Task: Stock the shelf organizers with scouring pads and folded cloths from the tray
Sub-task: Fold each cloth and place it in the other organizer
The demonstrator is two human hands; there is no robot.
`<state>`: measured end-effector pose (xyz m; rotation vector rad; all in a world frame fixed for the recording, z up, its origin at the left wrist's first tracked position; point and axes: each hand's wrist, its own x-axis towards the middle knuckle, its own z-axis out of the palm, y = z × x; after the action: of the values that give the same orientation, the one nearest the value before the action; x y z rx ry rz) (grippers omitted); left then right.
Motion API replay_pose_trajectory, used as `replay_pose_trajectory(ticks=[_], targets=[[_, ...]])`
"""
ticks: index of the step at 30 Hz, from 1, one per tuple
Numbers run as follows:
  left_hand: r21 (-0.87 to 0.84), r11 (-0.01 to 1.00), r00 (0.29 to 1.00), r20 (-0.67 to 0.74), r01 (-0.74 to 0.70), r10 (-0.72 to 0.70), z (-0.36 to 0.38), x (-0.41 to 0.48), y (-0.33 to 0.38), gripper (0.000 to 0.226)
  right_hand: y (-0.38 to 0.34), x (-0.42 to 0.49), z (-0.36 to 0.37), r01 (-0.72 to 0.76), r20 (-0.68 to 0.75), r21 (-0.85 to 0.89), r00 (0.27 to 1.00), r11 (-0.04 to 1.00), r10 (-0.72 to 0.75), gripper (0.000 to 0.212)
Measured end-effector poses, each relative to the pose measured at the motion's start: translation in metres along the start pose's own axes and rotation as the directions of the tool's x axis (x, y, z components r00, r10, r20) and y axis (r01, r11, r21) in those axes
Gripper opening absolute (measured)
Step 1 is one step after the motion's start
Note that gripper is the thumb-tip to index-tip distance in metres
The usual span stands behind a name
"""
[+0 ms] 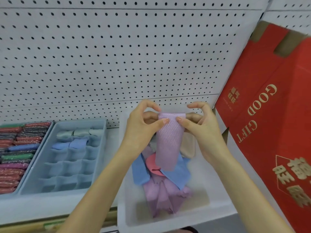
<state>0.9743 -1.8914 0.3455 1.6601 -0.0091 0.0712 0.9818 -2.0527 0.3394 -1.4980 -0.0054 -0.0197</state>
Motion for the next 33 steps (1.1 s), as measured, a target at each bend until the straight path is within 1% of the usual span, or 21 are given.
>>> replay_pose_trajectory(ticks=[2,4,7,9,11,13,14,15,16,17,18,20,22,23,25,26,27,29,31,33], targets=[[0.003,0.999,0.999,0.023,-0.042,0.042,0.002,-0.002,-0.003,0.02,-0.004,0.0,-0.007,0.025,0.088,-0.038,0.996,0.999,-0.022,0.026],[0.009,0.998,0.998,0.01,-0.069,0.069,0.004,-0.003,-0.007,0.026,-0.004,0.0,-0.012,0.057,0.145,-0.111,0.989,0.992,-0.04,0.026],[0.038,0.997,0.996,-0.045,-0.072,0.073,0.012,-0.007,-0.011,0.036,-0.002,-0.001,-0.017,0.089,0.166,-0.166,0.984,0.982,-0.061,0.029],[0.093,0.993,0.994,-0.071,-0.078,0.085,0.017,-0.01,-0.014,0.041,-0.002,-0.001,-0.019,0.118,0.167,-0.207,0.982,0.971,-0.084,0.029],[0.217,0.972,0.99,-0.085,-0.096,0.117,0.021,-0.012,-0.017,0.039,-0.001,0.0,-0.023,0.159,0.178,-0.274,0.978,0.949,-0.112,0.027],[0.404,0.903,0.978,-0.079,-0.147,0.194,0.024,-0.015,-0.017,0.031,0.002,0.002,-0.027,0.215,0.199,-0.381,0.969,0.899,-0.147,0.025],[0.482,0.858,0.972,-0.055,-0.176,0.23,0.026,-0.016,-0.015,0.024,0.004,0.004,-0.029,0.251,0.221,-0.451,0.961,0.857,-0.166,0.024],[0.527,0.828,0.97,-0.031,-0.191,0.243,0.026,-0.016,-0.015,0.016,0.004,0.004,-0.032,0.283,0.248,-0.512,0.953,0.811,-0.176,0.022],[0.544,0.818,0.973,-0.012,-0.185,0.228,0.025,-0.015,-0.016,0.01,0.004,0.004,-0.034,0.299,0.273,-0.548,0.947,0.781,-0.171,0.02],[0.525,0.834,0.982,0.015,-0.168,0.189,0.025,-0.014,-0.016,0.007,0.002,0.004,-0.037,0.297,0.293,-0.549,0.944,0.782,-0.153,0.019],[0.452,0.881,0.99,0.057,-0.14,0.128,0.024,-0.014,-0.016,0.008,0.0,0.004,-0.039,0.277,0.31,-0.511,0.942,0.814,-0.126,0.019],[0.209,0.977,0.989,0.145,-0.042,0.011,0.026,-0.018,-0.015,0.012,-0.005,0.002,-0.042,0.209,0.351,-0.377,0.934,0.902,-0.069,0.02],[-0.005,0.997,0.975,0.209,0.08,-0.077,0.033,-0.028,-0.016,0.008,-0.005,-0.001,-0.041,0.146,0.379,-0.268,0.925,0.952,-0.035,0.017],[-0.065,0.99,0.965,0.239,0.128,-0.109,0.037,-0.032,-0.019,0.009,-0.002,-0.002,-0.039,0.111,0.36,-0.225,0.933,0.968,-0.023,0.016],[-0.135,0.976,0.956,0.262,0.17,-0.131,0.045,-0.04,-0.029,0.034,0.002,-0.005,-0.034,0.049,0.283,-0.167,0.959,0.985,0.0,0.016],[-0.161,0.971,0.956,0.263,0.176,-0.129,0.049,-0.042,-0.034,0.044,0.003,-0.006,-0.032,0.033,0.246,-0.156,0.969,0.987,0.006,0.015],[-0.181,0.967,0.955,0.268,0.181,-0.128,0.052,-0.045,-0.038,0.048,0.003,-0.007,-0.03,0.033,0.218,-0.15,0.976,0.988,0.0,0.015],[-0.214,0.955,0.954,0.263,0.205,-0.146,0.056,-0.047,-0.045,0.045,0.004,-0.007,-0.031,0.033,0.174,-0.141,0.985,0.989,-0.008,0.012],[-0.243,0.945,0.964,0.203,0.218,-0.171,0.059,-0.049,-0.049,0.041,0.007,-0.007,-0.036,-0.026,0.122,-0.139,0.992,0.99,0.043,0.009],[-0.264,0.942,0.976,0.124,0.208,-0.18,0.059,-0.05,-0.054,0.034,0.013,-0.011,-0.043,-0.145,0.12,-0.133,0.98,0.98,0.162,0.026]])
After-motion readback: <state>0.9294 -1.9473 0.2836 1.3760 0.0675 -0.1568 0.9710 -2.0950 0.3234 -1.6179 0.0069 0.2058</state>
